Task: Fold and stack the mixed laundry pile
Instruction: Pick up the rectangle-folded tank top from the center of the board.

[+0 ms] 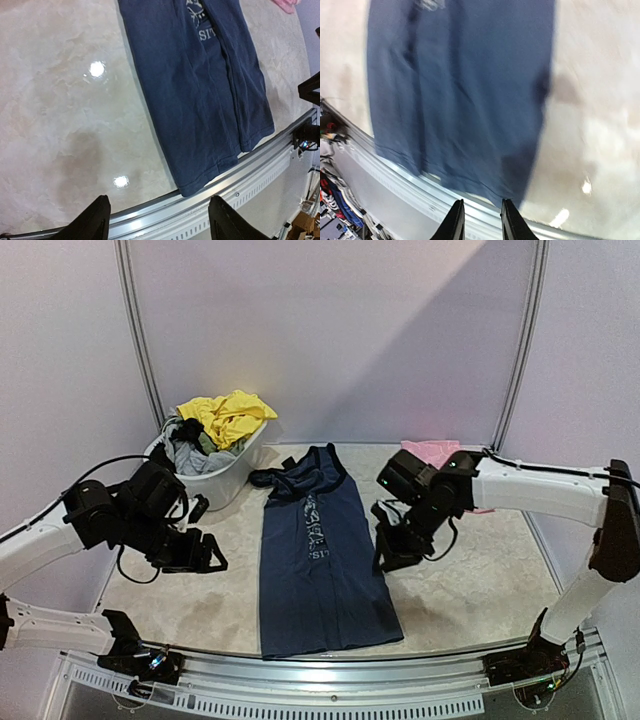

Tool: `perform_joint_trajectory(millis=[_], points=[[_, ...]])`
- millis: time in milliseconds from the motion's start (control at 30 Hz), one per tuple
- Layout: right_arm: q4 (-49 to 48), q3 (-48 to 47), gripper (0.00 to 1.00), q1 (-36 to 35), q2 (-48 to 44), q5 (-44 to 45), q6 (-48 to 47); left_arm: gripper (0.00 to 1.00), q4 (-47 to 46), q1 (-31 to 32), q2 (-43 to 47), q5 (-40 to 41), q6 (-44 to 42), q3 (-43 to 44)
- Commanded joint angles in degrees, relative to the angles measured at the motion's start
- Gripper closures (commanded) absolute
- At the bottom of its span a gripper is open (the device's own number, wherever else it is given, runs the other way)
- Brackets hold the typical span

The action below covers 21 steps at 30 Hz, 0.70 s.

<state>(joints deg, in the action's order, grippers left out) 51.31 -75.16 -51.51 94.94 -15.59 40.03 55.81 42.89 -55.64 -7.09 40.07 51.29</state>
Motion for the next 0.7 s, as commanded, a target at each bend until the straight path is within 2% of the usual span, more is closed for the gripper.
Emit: perform_joint_trajectory(millis=[0, 267, 400, 667], points=[[-1.61, 11.97, 0.73, 0.54, -7.73, 3.02, 5.95, 0.33, -6.23, 3.04, -2.09, -5.92, 2.82, -3.28], [-3.32, 23.77, 0.62, 0.62, -17.81, 2.45, 10.90, 0.38, -12.55, 8.06, -4.26, -7.67, 7.07, -8.23], [-3.80, 26.63, 0.53, 0.54, -19.72, 1.89, 11.10, 0.38, -14.38, 10.81, -5.18, -6.14, 9.58, -10.76], [-8.87, 31.52, 0.41, 0.60, -21.09, -0.25, 11.67, 0.37, -18.46, 16.70, -9.32, -4.28, 13.99, -12.97]])
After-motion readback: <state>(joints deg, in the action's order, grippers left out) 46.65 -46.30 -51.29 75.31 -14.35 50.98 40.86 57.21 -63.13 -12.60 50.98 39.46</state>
